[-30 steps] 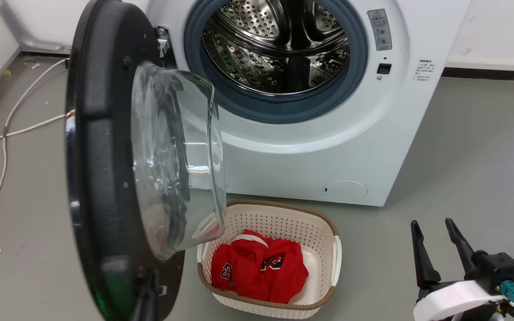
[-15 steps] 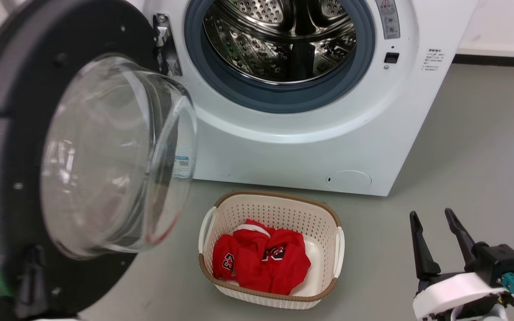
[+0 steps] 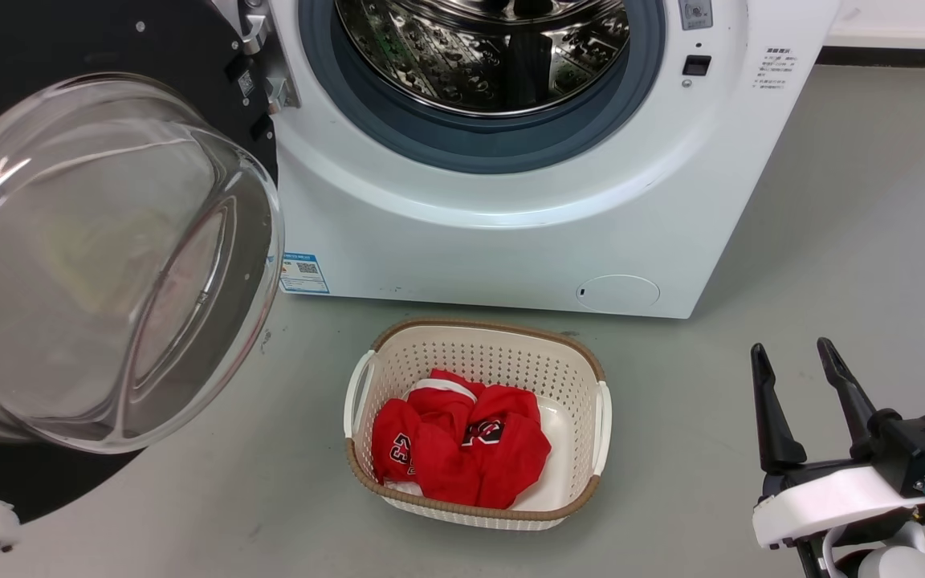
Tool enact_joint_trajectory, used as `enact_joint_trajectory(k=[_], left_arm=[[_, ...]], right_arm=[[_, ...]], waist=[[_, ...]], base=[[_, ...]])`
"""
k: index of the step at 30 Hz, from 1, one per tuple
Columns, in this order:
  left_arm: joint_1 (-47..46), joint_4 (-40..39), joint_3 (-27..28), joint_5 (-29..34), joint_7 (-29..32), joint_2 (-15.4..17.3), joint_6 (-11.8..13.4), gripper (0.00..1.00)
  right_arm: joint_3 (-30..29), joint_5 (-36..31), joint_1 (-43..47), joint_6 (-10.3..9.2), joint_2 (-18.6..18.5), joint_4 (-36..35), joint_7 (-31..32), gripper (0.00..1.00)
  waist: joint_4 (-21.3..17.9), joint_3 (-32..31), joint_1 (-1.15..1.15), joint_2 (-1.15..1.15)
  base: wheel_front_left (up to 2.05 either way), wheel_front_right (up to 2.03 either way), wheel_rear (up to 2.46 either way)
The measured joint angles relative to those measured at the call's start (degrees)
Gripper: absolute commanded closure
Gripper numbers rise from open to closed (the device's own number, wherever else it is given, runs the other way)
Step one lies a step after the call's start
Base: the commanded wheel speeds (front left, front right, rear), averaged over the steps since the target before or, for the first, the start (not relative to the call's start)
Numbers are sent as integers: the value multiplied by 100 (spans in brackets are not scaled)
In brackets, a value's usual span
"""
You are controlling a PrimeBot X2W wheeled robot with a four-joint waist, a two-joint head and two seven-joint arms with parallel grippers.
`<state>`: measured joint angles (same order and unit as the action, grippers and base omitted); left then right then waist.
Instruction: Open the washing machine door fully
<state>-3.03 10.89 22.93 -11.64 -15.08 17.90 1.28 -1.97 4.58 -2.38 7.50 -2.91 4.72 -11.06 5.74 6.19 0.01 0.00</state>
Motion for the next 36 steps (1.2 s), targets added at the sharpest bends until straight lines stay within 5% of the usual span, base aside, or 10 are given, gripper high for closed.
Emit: enact_joint_trajectory(k=[10, 21, 22, 23, 24, 36], left_arm=[[-266, 547, 312, 177, -1, 171, -144, 100], [827, -398, 265, 426, 1, -871, -181, 100], [913, -509, 212, 439, 0, -985, -209, 89], [983, -566, 162, 441, 0, -1085, -234, 32], [1049, -615, 96, 442, 0, -1177, -265, 2], [1131, -958, -1392, 806, 1, -1472, -527, 0]], right_arm=[[29, 46, 1, 0, 0, 38, -8, 0], [86, 147, 175, 0, 0, 88, -23, 0], [75, 156, 187, 0, 0, 90, -9, 0], [75, 156, 207, 0, 0, 88, -3, 0], [65, 156, 238, 0, 0, 82, 1, 0], [103, 90, 326, 0, 0, -65, 118, 0]], waist=[[-111, -74, 0, 0], [-223, -478, -1, 0], [-228, -509, -1, 0], [-230, -537, -1, 0], [-232, -560, -1, 0], [-358, -699, -1, 0]], base=[[0, 0, 0], [0, 0, 0], [0, 0, 0], [0, 0, 0], [0, 0, 0], [0, 0, 0]])
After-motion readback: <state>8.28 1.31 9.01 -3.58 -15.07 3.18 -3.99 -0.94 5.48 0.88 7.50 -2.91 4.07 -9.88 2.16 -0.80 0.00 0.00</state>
